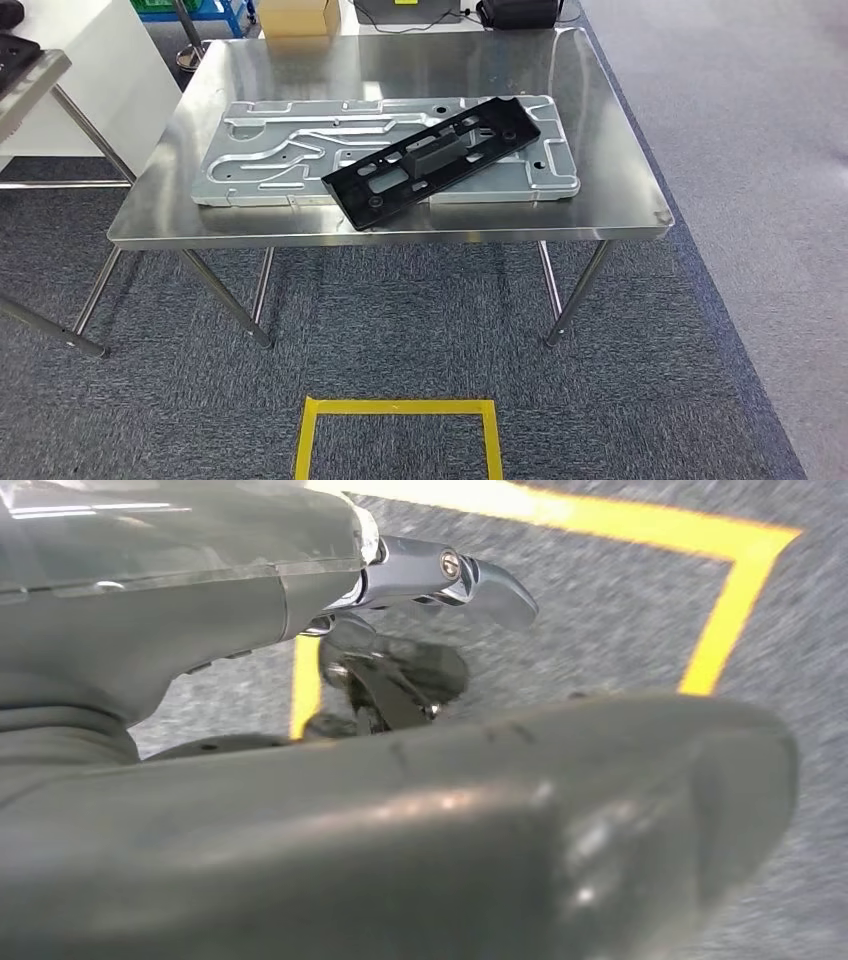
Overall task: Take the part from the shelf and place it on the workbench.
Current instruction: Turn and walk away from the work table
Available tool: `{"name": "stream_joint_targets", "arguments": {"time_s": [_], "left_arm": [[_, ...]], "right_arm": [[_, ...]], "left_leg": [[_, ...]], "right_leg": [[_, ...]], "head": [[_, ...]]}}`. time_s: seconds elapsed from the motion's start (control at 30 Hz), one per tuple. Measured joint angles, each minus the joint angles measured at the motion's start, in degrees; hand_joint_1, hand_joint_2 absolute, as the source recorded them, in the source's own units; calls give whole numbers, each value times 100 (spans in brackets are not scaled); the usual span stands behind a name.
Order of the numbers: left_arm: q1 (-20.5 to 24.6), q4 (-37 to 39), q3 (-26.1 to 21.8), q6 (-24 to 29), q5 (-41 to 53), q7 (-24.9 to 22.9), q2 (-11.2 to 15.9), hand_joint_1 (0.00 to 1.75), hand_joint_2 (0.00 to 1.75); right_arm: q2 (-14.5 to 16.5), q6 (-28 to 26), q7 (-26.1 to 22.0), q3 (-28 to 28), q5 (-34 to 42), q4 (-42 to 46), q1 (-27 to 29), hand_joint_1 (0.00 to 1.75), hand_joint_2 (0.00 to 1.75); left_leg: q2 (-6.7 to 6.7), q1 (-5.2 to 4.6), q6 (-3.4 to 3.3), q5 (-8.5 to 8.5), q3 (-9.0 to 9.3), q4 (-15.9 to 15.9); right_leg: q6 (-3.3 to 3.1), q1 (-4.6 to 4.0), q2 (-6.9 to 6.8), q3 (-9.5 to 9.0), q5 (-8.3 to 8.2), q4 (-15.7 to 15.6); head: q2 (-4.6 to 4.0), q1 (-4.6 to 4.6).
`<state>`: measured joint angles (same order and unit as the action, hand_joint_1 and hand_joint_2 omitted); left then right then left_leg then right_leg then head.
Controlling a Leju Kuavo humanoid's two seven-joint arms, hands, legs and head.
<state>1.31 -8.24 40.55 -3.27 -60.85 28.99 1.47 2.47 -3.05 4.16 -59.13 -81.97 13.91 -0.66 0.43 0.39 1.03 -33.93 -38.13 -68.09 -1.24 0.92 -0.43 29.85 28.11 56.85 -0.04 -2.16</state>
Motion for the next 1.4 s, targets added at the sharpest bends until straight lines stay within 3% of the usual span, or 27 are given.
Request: {"name": "stream_joint_targets", "arguments": {"time_s": [0.03,0.07,0.1,0.17,0.2,0.23,0.3,0.33,0.4,0.47,0.5,0.57,0.63,0.7,0.73,0.8,0.87,0.97,1.0,1.03,1.07,1.1,1.17,1.23,1.33,1.37,1.4], "left_arm": [[6,0,11,9,6,-14,-8,0,0],[34,-1,45,58,14,-33,-26,0,0],[71,-1,84,107,27,-53,-44,0,0],[163,-2,159,184,65,-70,-49,0,0],[187,-2,179,179,85,-68,-32,0,0],[200,-2,198,175,101,-58,-13,0,0],[192,-1,239,172,125,-22,15,0,0],[186,-1,259,172,136,-1,29,0,0],[173,0,290,182,156,25,65,0,0],[168,0,308,195,178,31,122,0,0],[171,0,319,197,189,22,152,0,0],[184,0,352,191,205,-12,203,0,0],[209,0,388,180,200,-59,234,0,0],[235,0,406,173,173,-90,253,0,0],[242,0,408,172,156,-95,259,0,0],[241,0,414,169,133,-97,259,0,0],[218,0,427,157,125,-90,256,0,0],[193,0,438,133,103,-67,243,0,0],[192,0,438,132,95,-63,238,0,0],[194,0,439,137,92,-63,232,0,0],[194,0,439,144,90,-63,224,0,0],[194,0,440,151,90,-64,217,0,0],[204,0,441,159,89,-65,207,0,0],[220,0,441,159,84,-68,205,0,0],[224,0,441,159,51,-73,193,0,0],[223,0,441,159,38,-73,185,0,0],[218,0,441,159,27,-71,175,0,0]], "right_arm": [[-5,27,-49,14,-16,-3,-2,0,0],[-33,99,-243,40,-19,-16,-32,0,0],[-61,185,-436,67,11,-32,-73,0,0],[-106,339,-711,76,203,-77,-173,0,0],[-103,373,-684,48,324,-91,-210,0,0],[-98,396,-656,4,437,-108,-240,0,0],[-79,417,-588,-92,581,-134,-276,0,0],[-60,421,-537,-137,631,-151,-283,0,0],[-4,422,-411,-209,683,-184,-287,0,0],[45,423,-306,-263,719,-213,-291,0,0],[66,424,-250,-284,732,-222,-299,0,0],[95,452,-114,-309,727,-236,-323,0,0],[108,543,39,-318,677,-243,-343,0,0],[113,636,140,-319,634,-249,-364,0,0],[115,662,159,-319,627,-252,-375,0,0],[114,686,174,-321,617,-257,-382,0,0],[114,707,179,-325,592,-260,-385,0,0],[104,721,155,-325,514,-261,-393,0,0],[99,719,129,-325,485,-261,-391,0,0],[96,716,91,-324,463,-261,-388,0,0],[94,714,48,-321,447,-261,-386,0,0],[94,714,1,-317,439,-261,-384,0,0],[97,713,-55,-304,436,-261,-387,0,0],[103,709,-67,-293,435,-263,-387,0,0],[101,701,-72,-285,422,-265,-373,0,0],[99,701,-87,-283,416,-266,-370,0,0],[97,700,-111,-281,411,-267,-365,0,0]], "left_leg": [[0,0,1,-79,-22,-150],[0,-1,-16,18,110,-234],[-3,-6,-50,142,374,-133],[-99,-28,-142,349,1148,635],[-144,-44,-169,282,1384,1016],[-177,-61,-189,208,1483,1229],[-107,-61,-236,273,1436,1323],[-54,-50,-275,337,1387,1338],[47,-30,-346,475,1256,1360],[135,-38,-372,596,1084,1340],[179,-41,-362,654,990,1317],[247,-36,-322,752,790,1238],[275,-31,-261,817,591,1115],[294,-39,-196,871,444,986],[301,-46,-163,910,394,948],[291,-31,-85,983,320,916],[190,0,-27,754,212,740],[37,22,4,-41,-26,-181],[22,24,3,-161,-56,-482],[16,24,-5,-140,-19,-640],[13,23,-19,-5,108,-612],[10,22,-39,180,331,-384],[-21,6,-102,349,943,451],[-57,-26,-163,256,1340,1117],[-35,-32,-254,331,1309,1314],[-13,-21,-298,400,1260,1332],[10,-10,-337,470,1197,1347]], "right_leg": [[-2,-7,0,34,-27,3],[-1,-26,0,163,-109,24],[7,-46,3,310,-208,53],[60,-79,28,588,-416,116],[94,-79,39,629,-486,125],[130,-73,56,653,-554,119],[194,-68,89,690,-648,100],[221,-63,101,731,-566,150],[259,-37,99,868,-68,536],[304,-7,86,1032,474,1255],[331,8,82,1066,542,1571],[376,49,70,920,288,1752],[404,96,35,374,47,1189],[382,96,9,-194,191,401],[351,80,10,-324,289,168],[250,65,15,-283,303,55],[131,63,1,-166,194,50],[29,20,-5,59,3,53],[20,1,2,148,-64,60],[18,-15,13,239,-128,70],[22,-26,26,330,-190,85],[32,-32,40,415,-247,102],[66,-42,63,545,-351,137],[128,-42,67,618,-463,142],[236,-26,69,683,-548,129],[259,-22,70,725,-414,219],[276,-17,70,790,-170,420]], "head": [[0,0],[0,0],[0,0],[0,3],[0,4],[0,5],[0,9],[0,13],[0,24],[0,30],[0,31],[0,32],[0,34],[0,36],[0,36],[0,37],[0,34],[0,33],[0,33],[0,33],[0,33],[0,32],[0,32],[0,34],[0,39],[0,46],[0,53]]}}
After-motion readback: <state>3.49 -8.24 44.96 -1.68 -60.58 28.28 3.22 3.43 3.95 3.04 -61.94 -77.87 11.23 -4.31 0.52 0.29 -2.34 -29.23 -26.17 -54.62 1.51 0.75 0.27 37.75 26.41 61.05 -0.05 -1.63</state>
